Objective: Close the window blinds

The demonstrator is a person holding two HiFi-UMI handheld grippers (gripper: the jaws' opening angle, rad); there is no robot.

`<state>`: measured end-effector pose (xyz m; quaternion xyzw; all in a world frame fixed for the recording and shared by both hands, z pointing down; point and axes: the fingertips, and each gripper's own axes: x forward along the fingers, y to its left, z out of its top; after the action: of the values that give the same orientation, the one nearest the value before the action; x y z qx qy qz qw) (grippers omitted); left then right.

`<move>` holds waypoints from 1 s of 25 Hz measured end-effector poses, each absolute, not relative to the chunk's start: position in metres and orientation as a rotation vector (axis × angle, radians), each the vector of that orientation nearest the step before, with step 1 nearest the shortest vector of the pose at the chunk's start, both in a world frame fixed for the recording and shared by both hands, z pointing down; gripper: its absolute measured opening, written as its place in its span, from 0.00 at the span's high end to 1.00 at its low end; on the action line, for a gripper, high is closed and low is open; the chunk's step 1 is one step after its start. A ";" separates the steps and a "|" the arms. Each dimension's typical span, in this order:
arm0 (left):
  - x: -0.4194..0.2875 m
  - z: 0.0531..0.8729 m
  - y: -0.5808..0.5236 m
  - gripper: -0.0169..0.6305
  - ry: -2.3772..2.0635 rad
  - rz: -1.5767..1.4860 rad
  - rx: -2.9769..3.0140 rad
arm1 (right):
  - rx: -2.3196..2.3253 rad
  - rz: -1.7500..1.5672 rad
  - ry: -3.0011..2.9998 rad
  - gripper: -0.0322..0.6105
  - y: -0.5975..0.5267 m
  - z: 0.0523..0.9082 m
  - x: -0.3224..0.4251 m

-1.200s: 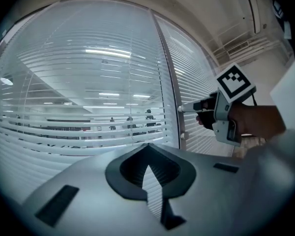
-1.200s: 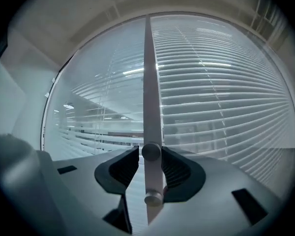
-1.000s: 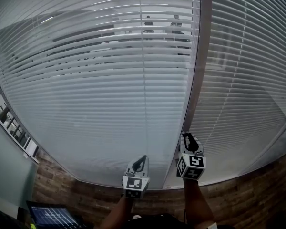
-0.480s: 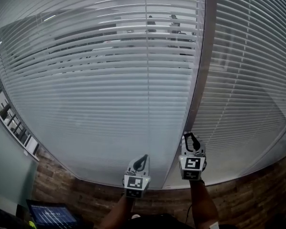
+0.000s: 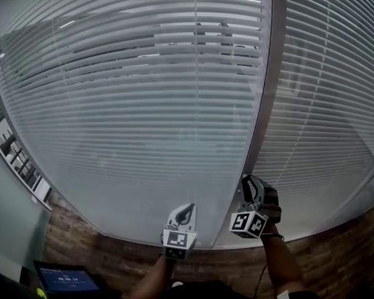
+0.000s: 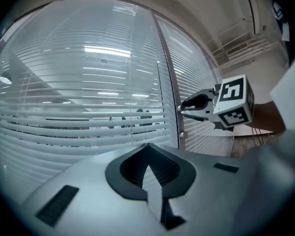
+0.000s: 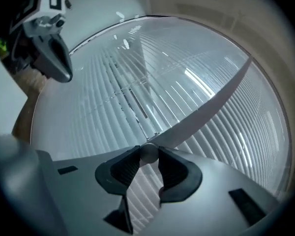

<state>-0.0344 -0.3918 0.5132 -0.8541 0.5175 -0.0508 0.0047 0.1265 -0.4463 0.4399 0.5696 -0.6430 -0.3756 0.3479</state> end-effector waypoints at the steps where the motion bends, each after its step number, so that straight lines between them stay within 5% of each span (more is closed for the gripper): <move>1: -0.034 0.513 -0.392 0.99 1.618 -0.158 -2.676 | 1.441 -1.017 -1.624 0.76 -0.446 0.441 0.126; 11: -0.034 0.516 -0.392 0.98 1.618 -0.177 -2.672 | 1.392 -1.090 -1.666 0.76 -0.445 0.440 0.126; 25: -0.032 0.509 -0.391 0.99 1.621 -0.135 -2.664 | 1.984 -0.208 -2.342 0.76 -0.440 0.439 0.136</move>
<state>-0.0321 -0.3913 0.5091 -0.8535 0.5192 -0.0433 0.0100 0.1361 -0.4399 0.4387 0.6445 -0.7609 -0.0675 0.0326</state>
